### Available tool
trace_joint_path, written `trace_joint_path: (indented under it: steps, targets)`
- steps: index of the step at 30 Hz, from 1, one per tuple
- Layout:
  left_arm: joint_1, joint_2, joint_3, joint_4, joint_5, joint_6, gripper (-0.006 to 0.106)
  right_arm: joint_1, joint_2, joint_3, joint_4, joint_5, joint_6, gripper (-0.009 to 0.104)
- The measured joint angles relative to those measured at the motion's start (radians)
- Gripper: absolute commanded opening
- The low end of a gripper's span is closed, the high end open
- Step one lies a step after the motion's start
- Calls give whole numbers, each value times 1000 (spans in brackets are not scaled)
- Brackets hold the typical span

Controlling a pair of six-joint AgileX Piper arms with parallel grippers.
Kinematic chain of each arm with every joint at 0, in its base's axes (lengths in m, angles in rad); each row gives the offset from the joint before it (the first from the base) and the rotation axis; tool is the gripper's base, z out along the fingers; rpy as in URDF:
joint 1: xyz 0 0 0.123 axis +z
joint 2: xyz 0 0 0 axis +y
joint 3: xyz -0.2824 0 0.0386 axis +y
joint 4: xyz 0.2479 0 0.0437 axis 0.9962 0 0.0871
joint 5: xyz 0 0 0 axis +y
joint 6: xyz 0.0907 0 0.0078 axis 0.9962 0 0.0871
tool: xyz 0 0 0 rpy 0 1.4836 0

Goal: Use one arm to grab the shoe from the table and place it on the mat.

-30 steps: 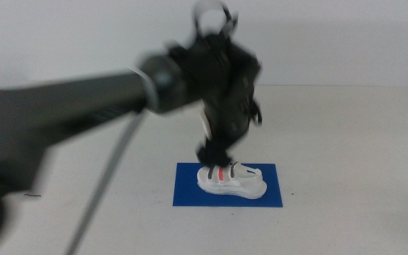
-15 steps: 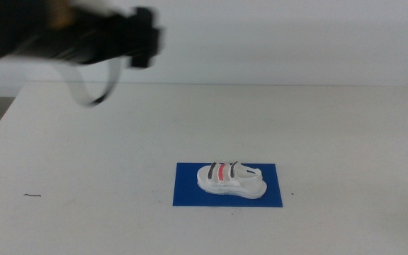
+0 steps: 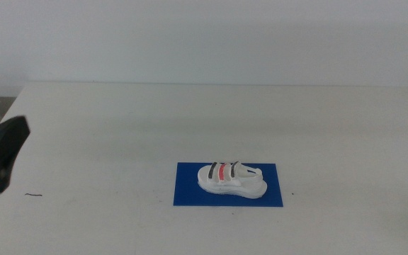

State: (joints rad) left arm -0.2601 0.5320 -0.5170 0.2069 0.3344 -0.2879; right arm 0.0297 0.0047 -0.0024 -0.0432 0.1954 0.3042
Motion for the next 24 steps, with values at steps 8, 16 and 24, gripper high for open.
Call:
trace_joint_path:
  steps: [8, 16, 24]
  targets:
    - [54, -256, 252, -279, -243, 352, 94, 0, 0, 0, 0, 0, 0, 79]
    - [216, -519, 468, -366, -287, 436, 94, 0, 0, 0, 0, 0, 0, 79]
    - [258, -528, 505, -356, -258, 441, 94, 0, 0, 0, 0, 0, 0, 79]
